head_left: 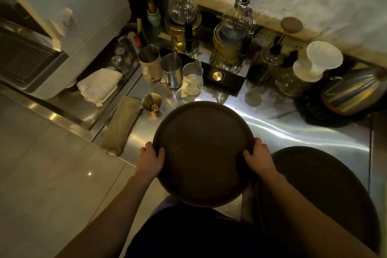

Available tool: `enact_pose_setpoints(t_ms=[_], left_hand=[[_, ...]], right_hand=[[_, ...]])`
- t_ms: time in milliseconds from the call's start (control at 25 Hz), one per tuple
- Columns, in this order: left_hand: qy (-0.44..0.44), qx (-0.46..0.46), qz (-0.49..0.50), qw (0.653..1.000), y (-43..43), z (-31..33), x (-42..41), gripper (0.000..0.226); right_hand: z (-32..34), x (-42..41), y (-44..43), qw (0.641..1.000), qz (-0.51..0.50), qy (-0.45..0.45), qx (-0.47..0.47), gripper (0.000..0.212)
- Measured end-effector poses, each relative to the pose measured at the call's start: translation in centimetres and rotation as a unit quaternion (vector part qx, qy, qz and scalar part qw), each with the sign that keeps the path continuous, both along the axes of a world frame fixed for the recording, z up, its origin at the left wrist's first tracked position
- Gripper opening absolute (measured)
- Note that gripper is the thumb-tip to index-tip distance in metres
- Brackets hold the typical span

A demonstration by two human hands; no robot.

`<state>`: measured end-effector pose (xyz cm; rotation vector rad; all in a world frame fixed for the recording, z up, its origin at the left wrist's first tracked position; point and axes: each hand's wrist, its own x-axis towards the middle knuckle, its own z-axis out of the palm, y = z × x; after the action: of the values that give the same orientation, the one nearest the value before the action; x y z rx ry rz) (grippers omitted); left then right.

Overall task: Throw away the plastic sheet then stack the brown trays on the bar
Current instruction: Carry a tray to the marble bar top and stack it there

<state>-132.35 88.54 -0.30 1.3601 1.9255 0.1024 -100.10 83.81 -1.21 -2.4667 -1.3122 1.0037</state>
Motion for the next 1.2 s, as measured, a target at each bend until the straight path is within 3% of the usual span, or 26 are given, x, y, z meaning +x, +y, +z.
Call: enact_pose_setpoints(t_ms=[280,680,1200], left_hand=[[0.001,-0.002,0.017,1.000,0.9,-0.3,-0.2,0.046],[0.015,0.160,0.066,0.985,0.3,2.8,-0.2,0.035],[-0.024,0.238,0.060,0.969,-6.9,5.5,3.0,0.036]], right_hand=[[0.0,0.0,0.3,0.999,-0.045,0.011,-0.001,0.041],[1.6,-0.8,-2.7,0.979,-0.137,0.062,0.141,0.034],[3.6,2.2,-10.8,0.953,-0.160,0.068,0.250,0.041]])
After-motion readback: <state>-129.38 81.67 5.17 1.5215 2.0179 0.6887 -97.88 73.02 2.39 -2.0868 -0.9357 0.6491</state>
